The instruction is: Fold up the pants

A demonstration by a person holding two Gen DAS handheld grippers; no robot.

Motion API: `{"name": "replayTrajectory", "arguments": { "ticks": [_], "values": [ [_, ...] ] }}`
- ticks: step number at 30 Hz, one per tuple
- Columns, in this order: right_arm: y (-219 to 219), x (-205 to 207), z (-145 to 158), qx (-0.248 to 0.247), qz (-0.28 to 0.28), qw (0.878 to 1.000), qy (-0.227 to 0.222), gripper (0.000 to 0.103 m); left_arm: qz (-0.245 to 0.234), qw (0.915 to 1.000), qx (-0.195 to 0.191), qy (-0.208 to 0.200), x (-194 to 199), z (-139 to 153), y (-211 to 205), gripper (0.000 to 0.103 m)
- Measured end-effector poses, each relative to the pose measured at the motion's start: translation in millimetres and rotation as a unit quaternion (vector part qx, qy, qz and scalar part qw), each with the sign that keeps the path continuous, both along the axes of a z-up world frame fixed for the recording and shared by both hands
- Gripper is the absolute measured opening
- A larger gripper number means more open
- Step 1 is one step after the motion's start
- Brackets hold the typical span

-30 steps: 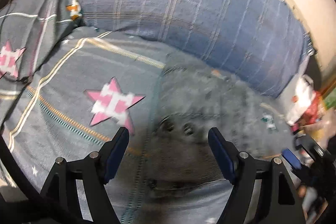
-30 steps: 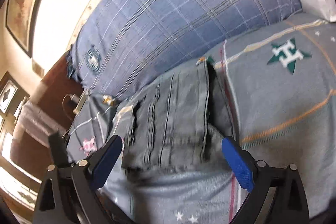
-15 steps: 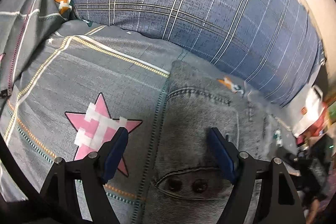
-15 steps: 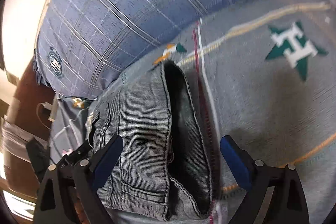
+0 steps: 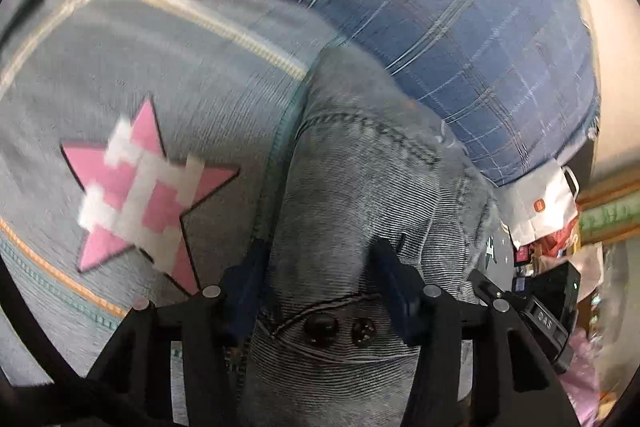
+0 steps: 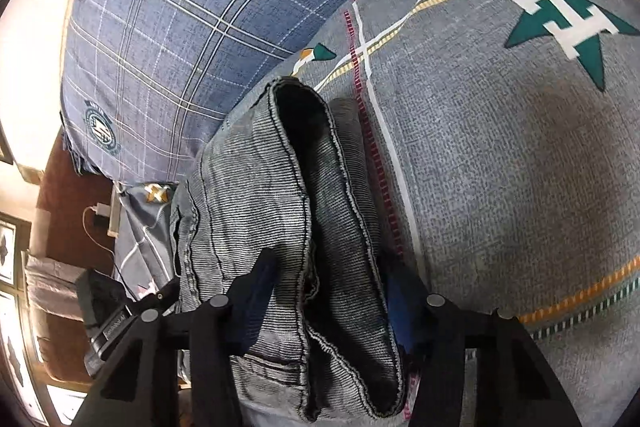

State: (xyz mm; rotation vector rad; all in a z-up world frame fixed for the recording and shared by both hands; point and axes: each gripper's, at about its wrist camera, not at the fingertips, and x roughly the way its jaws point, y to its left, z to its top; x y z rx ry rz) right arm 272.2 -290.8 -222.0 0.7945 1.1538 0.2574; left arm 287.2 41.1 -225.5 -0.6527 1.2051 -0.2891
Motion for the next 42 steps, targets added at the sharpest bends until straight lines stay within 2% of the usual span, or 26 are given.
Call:
{"name": "replayTrajectory", "arguments": {
  "ticks": [1,2,3,4,6,8,13,15,17,20,22,23,24,25,27,28,29,31,32,33,34,35,38,40,42],
  "values": [
    [1,0,1,-0.002,0.001,1.000,-0.003,0.058,0.006,1.0000,-0.007,-0.003,-1,0,2,0.049],
    [4,-1,3,-0.009,0.004,1.000,-0.008,0.054,0.006,0.9999,-0.012,-0.010,-4,4,2,0.034],
    [7,-2,5,-0.014,0.006,1.000,-0.014,0.049,0.004,0.9996,-0.019,-0.018,-7,8,2,0.029],
    [12,-3,7,-0.017,0.015,1.000,-0.020,0.038,0.005,0.9992,-0.024,-0.032,-12,14,2,0.025],
    [22,-6,17,-0.036,0.024,0.998,-0.037,0.031,0.007,0.9973,-0.037,-0.063,-25,29,8,0.023],
    [30,-16,32,-0.041,0.032,0.996,-0.073,0.025,0.009,0.9947,-0.044,-0.093,-41,43,14,0.023],
    [45,-36,48,-0.005,0.052,0.990,-0.131,0.022,0.029,0.9850,-0.055,-0.161,-78,72,41,0.023],
    [52,-39,55,0.008,0.063,0.986,-0.152,0.022,0.037,0.9829,-0.052,-0.173,-87,79,54,0.023],
    [59,-40,65,0.012,0.074,0.982,-0.176,0.022,0.048,0.9842,-0.035,-0.167,-83,77,58,0.023],
    [75,-32,70,-0.002,0.084,0.979,-0.183,0.022,0.062,0.9911,-0.011,-0.118,-70,54,59,0.023],
    [81,-26,61,-0.026,0.085,0.982,-0.164,0.022,0.057,0.9950,0.037,-0.074,-62,34,51,0.025],
    [80,-23,53,-0.035,0.087,0.984,-0.150,0.022,0.051,0.9948,0.078,-0.043,-57,20,44,0.036],
    [83,-20,42,-0.049,0.089,0.986,-0.129,0.022,0.055,0.9935,0.094,-0.034,-56,13,42,0.039],
    [83,-18,30,-0.071,0.083,0.988,-0.110,0.022,0.063,0.9931,0.091,-0.038,-57,13,43,0.042],
    [80,-15,11,-0.059,0.074,0.992,-0.086,0.027,0.063,0.9922,0.096,-0.048,-59,20,42,0.042],
    [75,-16,7,-0.040,0.064,0.994,-0.082,0.029,0.062,0.9907,0.107,-0.055,-62,22,42,0.047],
    [72,-15,7,-0.030,0.061,0.995,-0.079,0.033,0.062,0.9878,0.129,-0.061,-65,25,41,0.052],
    [63,-16,9,-0.003,0.054,0.995,-0.078,0.034,0.065,0.9829,0.158,-0.067,-72,31,40,0.055],
    [58,-17,11,0.005,0.044,0.996,-0.078,0.040,0.069,0.9809,0.166,-0.075,-77,35,43,0.056],
    [54,-21,15,0.010,0.040,0.995,-0.085,0.049,0.071,0.9794,0.170,-0.082,-82,39,44,0.057],
    [53,-26,20,0.009,0.040,0.995,-0.095,0.075,0.074,0.9778,0.174,-0.090,-88,43,46,0.062],
    [52,-33,26,0.000,0.034,0.994,-0.107,0.089,0.077,0.9766,0.176,-0.097,-97,46,47,0.065],
    [57,-55,43,-0.025,0.045,0.989,-0.136,0.092,0.074,0.9797,0.156,-0.101,-120,44,50,0.065],
    [59,-69,44,-0.054,0.046,0.990,-0.125,0.092,0.069,0.9833,0.134,-0.102,-137,38,52,0.065],
    [59,-80,34,-0.054,0.042,0.991,-0.111,0.092,0.068,0.9855,0.120,-0.098,-147,31,50,0.065]
  ]
}}
